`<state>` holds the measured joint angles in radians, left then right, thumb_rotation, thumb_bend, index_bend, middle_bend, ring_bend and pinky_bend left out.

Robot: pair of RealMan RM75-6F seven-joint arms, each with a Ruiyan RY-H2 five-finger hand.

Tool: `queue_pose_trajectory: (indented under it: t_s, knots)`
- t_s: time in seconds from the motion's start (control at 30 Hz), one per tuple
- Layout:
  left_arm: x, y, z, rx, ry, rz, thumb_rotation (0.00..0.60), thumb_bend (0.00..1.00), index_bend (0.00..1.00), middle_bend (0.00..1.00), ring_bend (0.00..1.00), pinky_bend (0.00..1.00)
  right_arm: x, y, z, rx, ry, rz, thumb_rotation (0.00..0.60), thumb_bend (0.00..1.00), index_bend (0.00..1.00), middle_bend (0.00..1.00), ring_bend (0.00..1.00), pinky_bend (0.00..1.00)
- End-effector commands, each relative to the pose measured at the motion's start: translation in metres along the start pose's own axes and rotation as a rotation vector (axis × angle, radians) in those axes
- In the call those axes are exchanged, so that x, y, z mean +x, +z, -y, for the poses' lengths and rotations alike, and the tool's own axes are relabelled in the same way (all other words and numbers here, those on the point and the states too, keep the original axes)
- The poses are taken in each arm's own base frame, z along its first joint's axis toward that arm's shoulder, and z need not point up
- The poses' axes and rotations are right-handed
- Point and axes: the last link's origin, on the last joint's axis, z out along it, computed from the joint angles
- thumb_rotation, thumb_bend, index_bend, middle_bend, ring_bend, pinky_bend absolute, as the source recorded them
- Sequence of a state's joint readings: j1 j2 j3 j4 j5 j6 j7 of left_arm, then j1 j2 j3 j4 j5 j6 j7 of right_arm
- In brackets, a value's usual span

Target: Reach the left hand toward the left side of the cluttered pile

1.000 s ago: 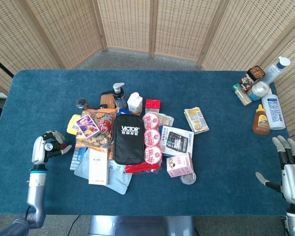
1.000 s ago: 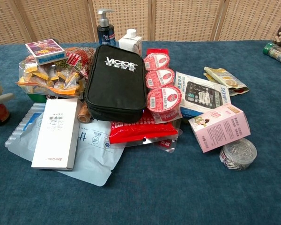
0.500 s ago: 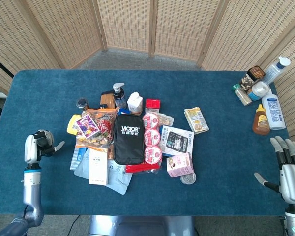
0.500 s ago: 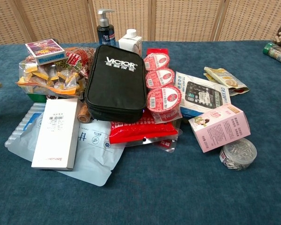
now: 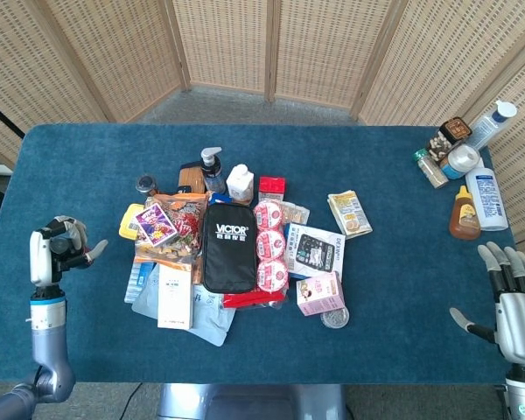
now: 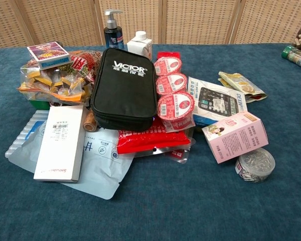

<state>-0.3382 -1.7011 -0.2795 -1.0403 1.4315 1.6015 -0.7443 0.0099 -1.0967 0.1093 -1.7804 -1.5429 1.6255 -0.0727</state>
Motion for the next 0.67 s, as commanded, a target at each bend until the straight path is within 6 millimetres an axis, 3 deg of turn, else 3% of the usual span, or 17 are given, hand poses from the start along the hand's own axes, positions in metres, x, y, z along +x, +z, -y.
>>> queue_pose_trajectory:
  t_s: [0.03,0.23,0.67]
  knots:
    - [0.021,0.012,-0.029,-0.061,0.035,-0.045,0.6,0.1,0.87,0.79,0.56,0.61,0.0,0.0,0.0,0.0,0.001,0.001,0.6,0.0,0.0,0.0,0.0,0.0]
    - [0.026,0.024,-0.049,-0.078,0.06,-0.062,0.6,0.1,0.88,0.79,0.57,0.61,0.001,-0.001,-0.001,-0.004,0.007,0.003,0.6,0.0,0.0,0.0,0.0,0.0]
    - [0.019,0.037,-0.05,-0.061,0.083,-0.06,0.6,0.1,0.88,0.79,0.57,0.61,-0.004,0.001,-0.001,-0.006,-0.001,0.019,0.6,0.0,0.0,0.0,0.0,0.0]
